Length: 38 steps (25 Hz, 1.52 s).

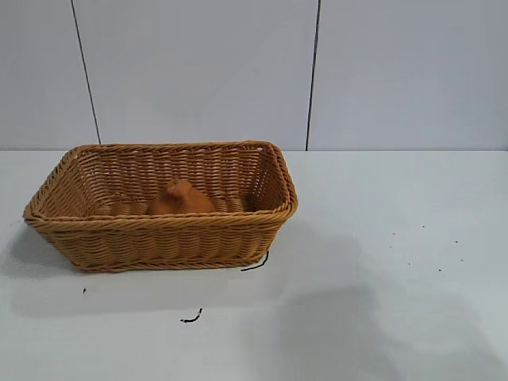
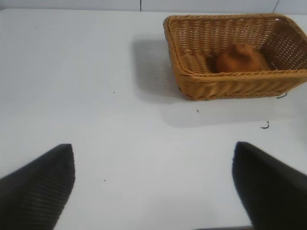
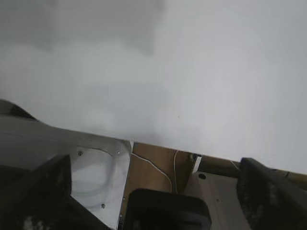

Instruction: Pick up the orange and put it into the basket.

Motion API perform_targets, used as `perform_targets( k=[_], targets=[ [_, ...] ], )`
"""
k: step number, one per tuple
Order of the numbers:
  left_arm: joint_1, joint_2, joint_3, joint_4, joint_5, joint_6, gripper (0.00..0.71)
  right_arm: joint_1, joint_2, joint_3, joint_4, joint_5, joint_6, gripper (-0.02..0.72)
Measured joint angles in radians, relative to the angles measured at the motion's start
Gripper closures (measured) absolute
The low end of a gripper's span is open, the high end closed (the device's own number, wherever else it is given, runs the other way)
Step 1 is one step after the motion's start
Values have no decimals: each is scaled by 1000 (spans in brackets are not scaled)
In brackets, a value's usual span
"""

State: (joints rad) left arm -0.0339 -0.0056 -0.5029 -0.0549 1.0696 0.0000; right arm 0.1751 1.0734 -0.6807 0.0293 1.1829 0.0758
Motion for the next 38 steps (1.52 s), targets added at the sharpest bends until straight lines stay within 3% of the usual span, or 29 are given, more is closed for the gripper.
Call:
perform_targets(
  k=[5, 8, 15, 21, 28, 38],
  targets=[
    [0, 0, 0, 0, 0, 0, 71, 0, -286, 150, -8, -139, 12, 41],
    [0, 0, 0, 0, 0, 0, 71, 0, -433, 174, -12, -159, 11, 41],
    [0, 0, 0, 0, -1, 0, 71, 0, -654, 174, -6, -164, -34, 41],
    [0, 0, 0, 0, -1, 0, 71, -6, -724, 178, -4, -164, -34, 41],
    [0, 0, 0, 0, -1, 0, 71, -107, -852, 179, -4, -163, -33, 41],
    [0, 0, 0, 0, -1, 0, 71, -116, -1077, 180, -4, -162, -33, 41]
  ],
)
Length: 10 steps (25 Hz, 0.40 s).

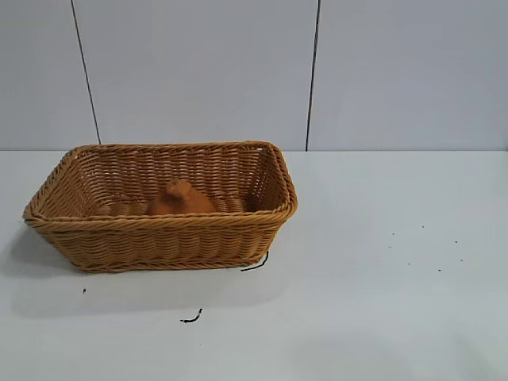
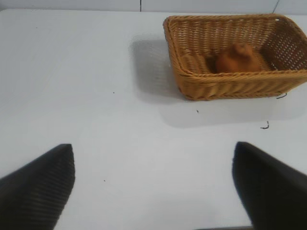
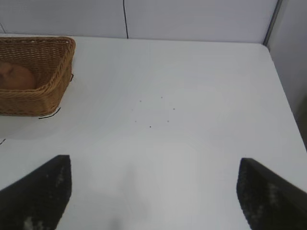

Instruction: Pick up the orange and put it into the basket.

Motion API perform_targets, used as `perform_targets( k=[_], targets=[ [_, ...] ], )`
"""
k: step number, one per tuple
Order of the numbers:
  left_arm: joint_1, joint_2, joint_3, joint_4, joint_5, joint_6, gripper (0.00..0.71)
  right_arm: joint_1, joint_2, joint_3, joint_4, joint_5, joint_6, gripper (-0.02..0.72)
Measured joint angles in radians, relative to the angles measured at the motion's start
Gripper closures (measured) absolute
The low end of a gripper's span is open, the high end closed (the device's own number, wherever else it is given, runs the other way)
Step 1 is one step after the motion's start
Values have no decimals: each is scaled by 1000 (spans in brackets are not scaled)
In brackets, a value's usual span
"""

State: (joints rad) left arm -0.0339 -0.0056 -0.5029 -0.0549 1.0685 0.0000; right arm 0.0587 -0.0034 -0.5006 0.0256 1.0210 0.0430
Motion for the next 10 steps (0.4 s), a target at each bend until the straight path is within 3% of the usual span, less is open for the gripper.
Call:
perform_targets(
  k=[10],
  targets=[
    [0, 0, 0, 0, 0, 0, 71, -45, 0, 0, -1, 0, 0, 41]
  ],
)
